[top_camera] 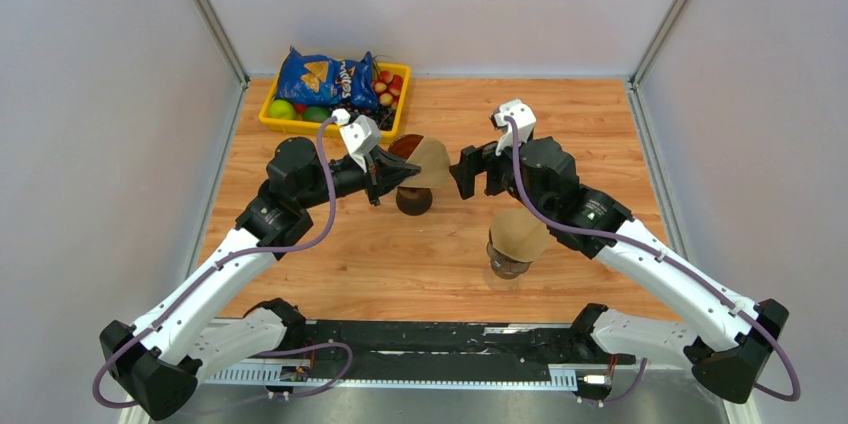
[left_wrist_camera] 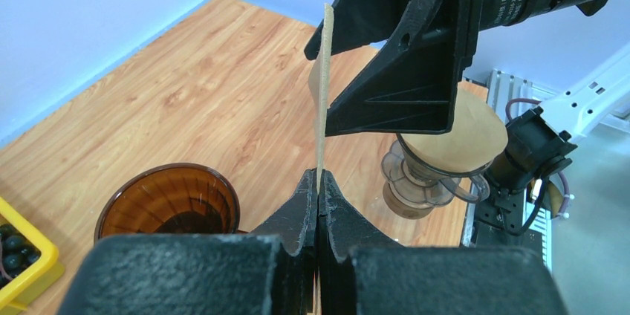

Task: Place the coffee filter in the dripper

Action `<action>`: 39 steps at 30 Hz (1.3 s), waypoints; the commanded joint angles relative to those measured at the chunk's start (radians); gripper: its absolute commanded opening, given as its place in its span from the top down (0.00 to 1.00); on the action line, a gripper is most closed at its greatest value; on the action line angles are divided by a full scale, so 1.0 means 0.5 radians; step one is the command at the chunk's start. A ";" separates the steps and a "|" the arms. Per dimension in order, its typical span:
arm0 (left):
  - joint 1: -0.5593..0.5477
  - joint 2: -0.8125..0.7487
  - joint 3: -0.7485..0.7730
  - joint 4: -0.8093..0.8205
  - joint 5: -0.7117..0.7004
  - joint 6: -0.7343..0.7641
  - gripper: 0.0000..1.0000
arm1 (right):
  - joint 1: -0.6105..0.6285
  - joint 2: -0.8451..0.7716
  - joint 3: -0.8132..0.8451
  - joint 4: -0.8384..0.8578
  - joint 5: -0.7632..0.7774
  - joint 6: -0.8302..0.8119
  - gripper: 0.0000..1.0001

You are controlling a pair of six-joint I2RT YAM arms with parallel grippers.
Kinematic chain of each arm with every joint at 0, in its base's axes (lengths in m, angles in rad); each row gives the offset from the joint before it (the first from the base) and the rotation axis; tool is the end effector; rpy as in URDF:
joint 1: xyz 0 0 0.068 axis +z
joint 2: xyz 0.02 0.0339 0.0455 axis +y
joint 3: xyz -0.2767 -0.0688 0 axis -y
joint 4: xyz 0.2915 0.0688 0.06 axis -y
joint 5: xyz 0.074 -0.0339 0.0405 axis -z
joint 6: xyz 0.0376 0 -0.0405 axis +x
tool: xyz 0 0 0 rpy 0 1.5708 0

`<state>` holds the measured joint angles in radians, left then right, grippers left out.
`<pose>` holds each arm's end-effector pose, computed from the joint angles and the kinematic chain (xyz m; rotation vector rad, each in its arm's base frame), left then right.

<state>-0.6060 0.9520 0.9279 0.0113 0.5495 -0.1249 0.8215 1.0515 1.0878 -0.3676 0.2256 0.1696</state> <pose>0.2012 -0.1633 0.3905 0.8201 1.4593 -0.9936 0.1944 0.1967 0.3883 -0.4662 1.8623 0.4586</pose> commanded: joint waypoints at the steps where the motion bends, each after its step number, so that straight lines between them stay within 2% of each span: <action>1: 0.012 -0.002 -0.004 0.070 0.050 0.003 1.00 | -0.002 -0.018 0.089 0.112 -0.052 -0.042 0.00; 5: 0.012 0.003 0.000 0.070 0.052 0.004 1.00 | -0.002 -0.025 0.084 0.125 -0.058 -0.045 0.00; 9: 0.012 0.003 0.000 0.068 0.056 0.003 1.00 | 0.000 -0.023 0.077 0.125 0.146 -0.040 0.00; 16: 0.012 -0.005 0.002 0.063 0.055 0.004 1.00 | -0.002 -0.023 0.076 0.124 0.153 -0.045 0.00; 28: 0.012 0.021 -0.002 0.069 0.028 0.002 1.00 | -0.002 -0.054 0.074 0.131 -0.256 -0.095 0.00; 39: 0.012 0.048 -0.011 0.086 0.001 -0.006 1.00 | -0.002 -0.149 0.002 0.132 -0.279 -0.060 0.00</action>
<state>-0.6060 0.9749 0.9279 0.0113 0.5480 -0.1257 0.8215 1.0145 1.0874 -0.3531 0.1032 0.1398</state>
